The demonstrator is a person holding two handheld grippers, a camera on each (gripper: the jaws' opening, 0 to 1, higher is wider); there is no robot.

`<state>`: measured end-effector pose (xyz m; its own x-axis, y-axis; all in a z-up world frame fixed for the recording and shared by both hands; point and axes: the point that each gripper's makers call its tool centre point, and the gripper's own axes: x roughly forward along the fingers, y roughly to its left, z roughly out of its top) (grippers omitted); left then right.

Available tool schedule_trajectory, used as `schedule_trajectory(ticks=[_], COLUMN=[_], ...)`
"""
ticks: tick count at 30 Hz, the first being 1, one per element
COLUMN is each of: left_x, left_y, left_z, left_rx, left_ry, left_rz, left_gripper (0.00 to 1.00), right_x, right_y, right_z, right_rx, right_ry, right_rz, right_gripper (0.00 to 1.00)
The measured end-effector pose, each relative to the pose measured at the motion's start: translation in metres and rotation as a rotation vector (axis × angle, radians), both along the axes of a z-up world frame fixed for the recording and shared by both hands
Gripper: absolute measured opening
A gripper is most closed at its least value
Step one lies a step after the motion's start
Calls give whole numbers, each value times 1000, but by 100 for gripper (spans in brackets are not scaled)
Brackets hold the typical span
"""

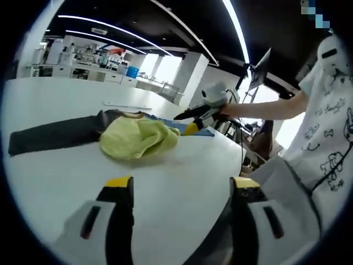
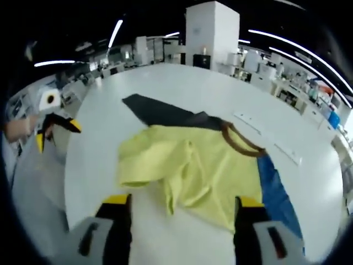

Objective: Fold the garment on the visible template until the final outline fits inside the template.

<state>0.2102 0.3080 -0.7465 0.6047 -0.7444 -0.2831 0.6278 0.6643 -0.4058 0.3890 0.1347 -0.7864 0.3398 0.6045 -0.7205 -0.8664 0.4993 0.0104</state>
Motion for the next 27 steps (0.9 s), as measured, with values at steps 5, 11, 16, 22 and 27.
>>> schedule_trajectory(ticks=[5,11,16,22,27], left_x=[1,1,2,15,24], left_y=[0,1,0,-7,-20], left_z=[1,2,1,3,-1], left_rx=[2,3,12,20,71], left_ry=[-2,-3,0,-4,9], left_rz=[-1,3,4,4,-50], left_gripper=[68,68,67,66,62], right_x=[-3,-4,-8,-12,-14], right_y=[-1,0,1,1,-2], right_z=[-1,-1,-8,-19,-17], right_rx=[12,30,33,30,53], right_ry=[7,19,51,90,100], right_rz=[-25,-35,-44,-63,-90], right_gripper=[57,37,21,7,0])
